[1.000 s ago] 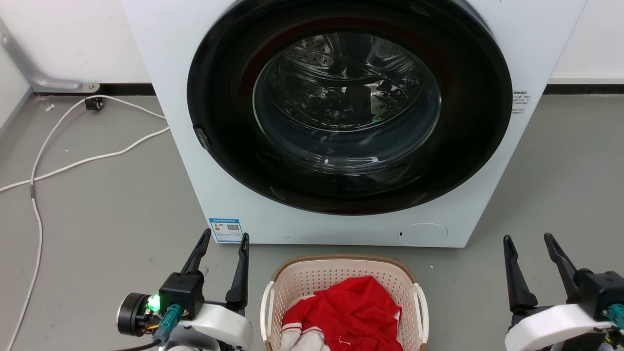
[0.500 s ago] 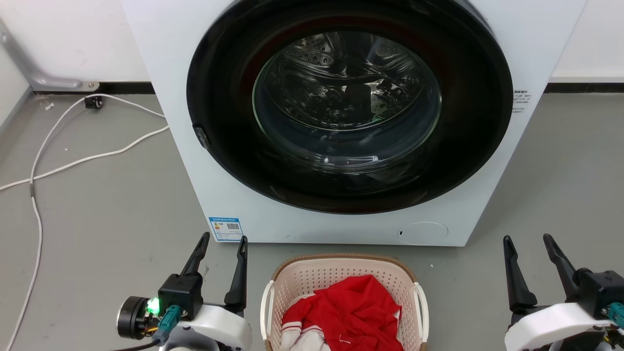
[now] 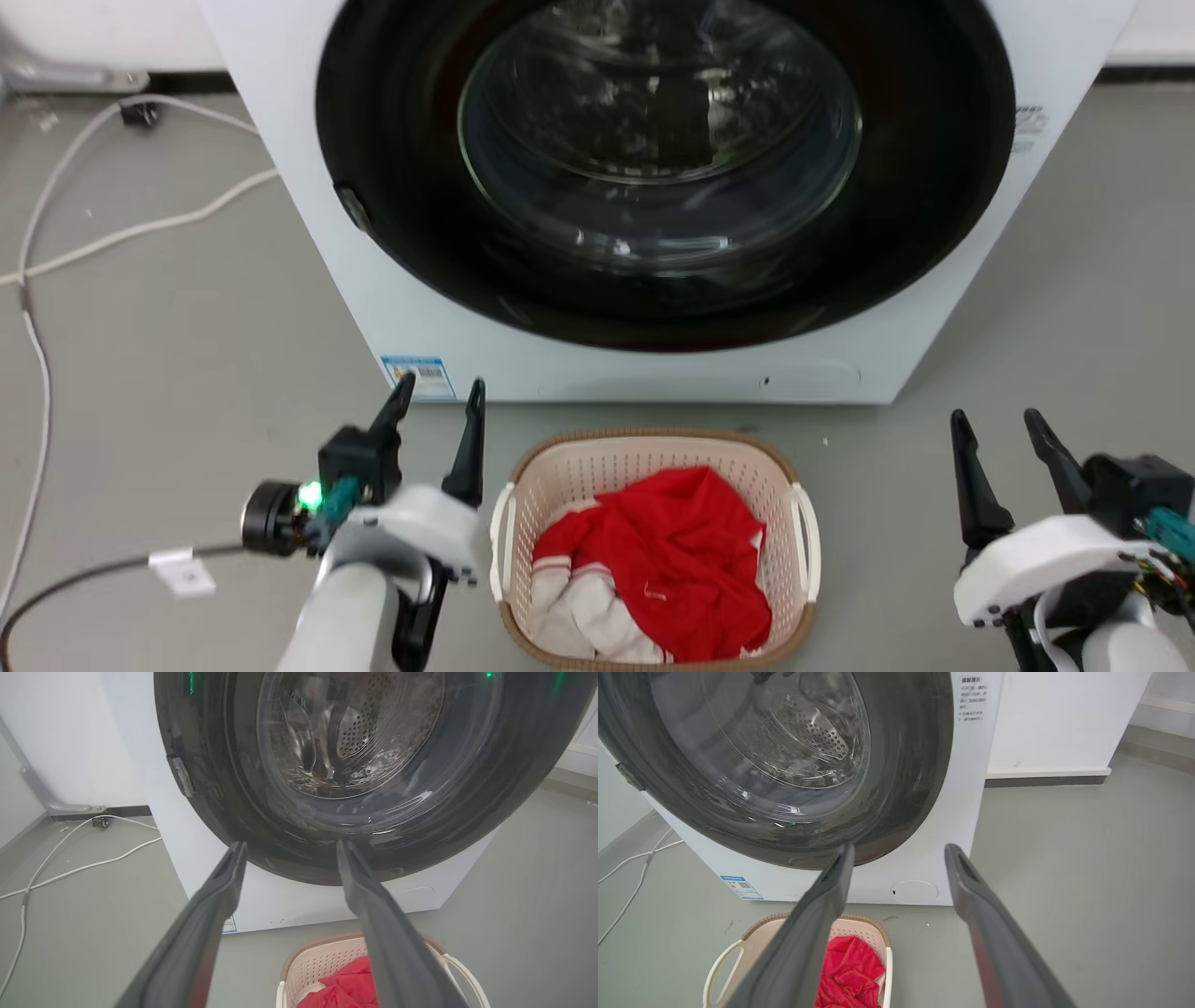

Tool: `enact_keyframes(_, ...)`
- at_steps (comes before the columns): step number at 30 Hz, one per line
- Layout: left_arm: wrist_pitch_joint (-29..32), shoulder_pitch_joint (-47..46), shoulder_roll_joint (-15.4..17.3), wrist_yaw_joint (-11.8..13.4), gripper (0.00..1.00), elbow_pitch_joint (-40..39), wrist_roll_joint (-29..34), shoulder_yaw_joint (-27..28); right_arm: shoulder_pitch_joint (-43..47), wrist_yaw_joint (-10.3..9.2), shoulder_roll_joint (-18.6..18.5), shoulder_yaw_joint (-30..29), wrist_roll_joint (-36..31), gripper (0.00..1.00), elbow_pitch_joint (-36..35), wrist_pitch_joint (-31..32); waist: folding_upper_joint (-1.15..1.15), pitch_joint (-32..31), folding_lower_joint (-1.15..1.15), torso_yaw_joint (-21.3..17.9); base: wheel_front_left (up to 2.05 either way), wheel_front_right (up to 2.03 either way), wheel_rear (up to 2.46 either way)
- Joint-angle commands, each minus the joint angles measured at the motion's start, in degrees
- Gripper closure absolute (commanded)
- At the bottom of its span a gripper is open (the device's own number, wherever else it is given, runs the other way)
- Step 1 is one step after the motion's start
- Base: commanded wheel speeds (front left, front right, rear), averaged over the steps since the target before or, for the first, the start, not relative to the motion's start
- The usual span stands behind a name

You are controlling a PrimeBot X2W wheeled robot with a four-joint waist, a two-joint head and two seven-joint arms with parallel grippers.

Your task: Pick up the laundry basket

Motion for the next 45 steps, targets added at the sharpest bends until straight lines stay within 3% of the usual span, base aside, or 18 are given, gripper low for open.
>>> enact_keyframes(1, 1.1, -2.8, 0.1, -0.4, 0.00, 1.8, -0.5, -0.2, -2.1, -0.04, 0.1, 0.1, -0.3, 0.00, 1.9, 0.9, 0.00, 3.1, 0.00, -0.5, 0.00, 0.00, 0.00)
enact_keyframes(13, 11.5, -14.3, 0.8, -3.5, 0.00, 17.6, -5.3, -2.8, -12.1, -0.04, 0.1, 2.9, 0.8, 0.00, 16.0, 7.9, 0.00, 12.5, 0.00, -2.4, 0.00, 0.00, 0.00)
enact_keyframes(25, 18.4, -21.9, 2.8, -4.0, 0.00, 31.4, -9.5, -6.3, -22.1, -0.04, -0.6, 8.0, 3.2, 0.00, 32.0, 9.1, 0.00, 19.7, 0.00, -4.2, 0.00, 0.00, 0.00)
enact_keyframes(35, 21.6, -27.8, 5.5, -4.0, 0.00, 37.0, -16.0, -11.4, -32.7, -0.04, -0.5, 12.8, 5.7, 0.00, 47.1, 8.0, 0.00, 26.4, 0.00, -5.6, 0.00, 0.00, 0.00)
enact_keyframes(45, 25.2, -32.9, 9.1, -4.0, 0.00, 39.7, -21.7, -15.4, -41.7, -0.04, 0.1, 17.7, 9.2, 0.00, 57.7, 7.9, 0.00, 32.3, 0.00, -6.6, 0.00, 0.00, 0.00)
